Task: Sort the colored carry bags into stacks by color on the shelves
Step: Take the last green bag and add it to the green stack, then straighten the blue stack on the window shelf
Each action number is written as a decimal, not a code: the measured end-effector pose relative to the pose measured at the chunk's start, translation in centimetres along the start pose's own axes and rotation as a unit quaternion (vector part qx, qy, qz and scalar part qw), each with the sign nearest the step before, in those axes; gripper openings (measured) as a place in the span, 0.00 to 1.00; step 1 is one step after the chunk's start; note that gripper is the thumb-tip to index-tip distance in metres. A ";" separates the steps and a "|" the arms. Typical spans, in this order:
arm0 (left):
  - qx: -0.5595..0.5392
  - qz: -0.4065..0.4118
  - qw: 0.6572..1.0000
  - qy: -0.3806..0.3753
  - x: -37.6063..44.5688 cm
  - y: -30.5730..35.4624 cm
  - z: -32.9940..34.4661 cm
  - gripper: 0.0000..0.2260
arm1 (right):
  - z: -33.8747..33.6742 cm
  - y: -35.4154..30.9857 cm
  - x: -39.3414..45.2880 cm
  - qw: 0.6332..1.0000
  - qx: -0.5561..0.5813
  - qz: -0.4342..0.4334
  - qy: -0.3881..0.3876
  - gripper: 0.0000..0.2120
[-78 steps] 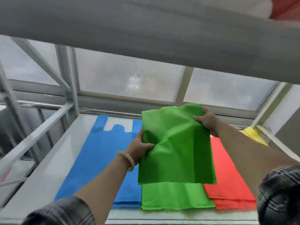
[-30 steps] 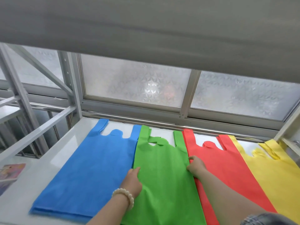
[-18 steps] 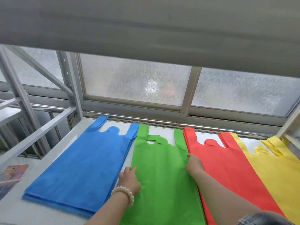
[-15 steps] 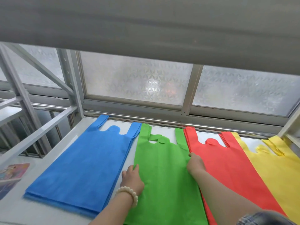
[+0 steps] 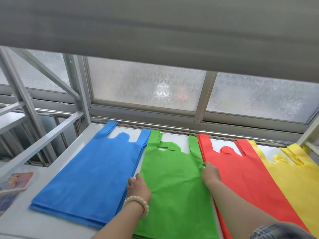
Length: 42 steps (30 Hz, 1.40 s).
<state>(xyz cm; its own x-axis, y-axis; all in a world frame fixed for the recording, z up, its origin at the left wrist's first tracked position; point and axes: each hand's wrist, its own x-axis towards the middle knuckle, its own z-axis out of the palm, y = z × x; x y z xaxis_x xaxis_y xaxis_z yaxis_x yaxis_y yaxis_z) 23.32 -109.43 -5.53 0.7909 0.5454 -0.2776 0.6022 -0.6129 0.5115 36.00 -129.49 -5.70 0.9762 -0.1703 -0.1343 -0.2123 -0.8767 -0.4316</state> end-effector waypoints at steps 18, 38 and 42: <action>0.044 0.046 0.995 -0.076 0.3 -0.6 0.1 0.19 | 1.0 -2.5 -2.1 0.991 -0.127 -0.021 -0.030 0.16; 0.112 -0.114 0.985 0.066 7.5 -14.6 -12.6 0.37 | 8.5 -17.4 -8.4 0.971 0.138 -0.105 -0.165 0.22; 0.096 -0.149 0.984 0.030 7.5 -18.2 -13.9 0.45 | 10.4 -19.1 -9.4 0.972 0.158 -0.052 -0.167 0.25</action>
<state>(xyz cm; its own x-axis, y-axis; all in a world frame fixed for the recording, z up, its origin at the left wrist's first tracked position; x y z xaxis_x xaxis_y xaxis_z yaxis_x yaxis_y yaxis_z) 16.77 -86.24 -5.62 0.5711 0.7465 -0.3415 0.8208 -0.5139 0.2493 30.47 -106.44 -5.43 0.9358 0.1139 -0.3336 -0.1670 -0.6900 -0.7043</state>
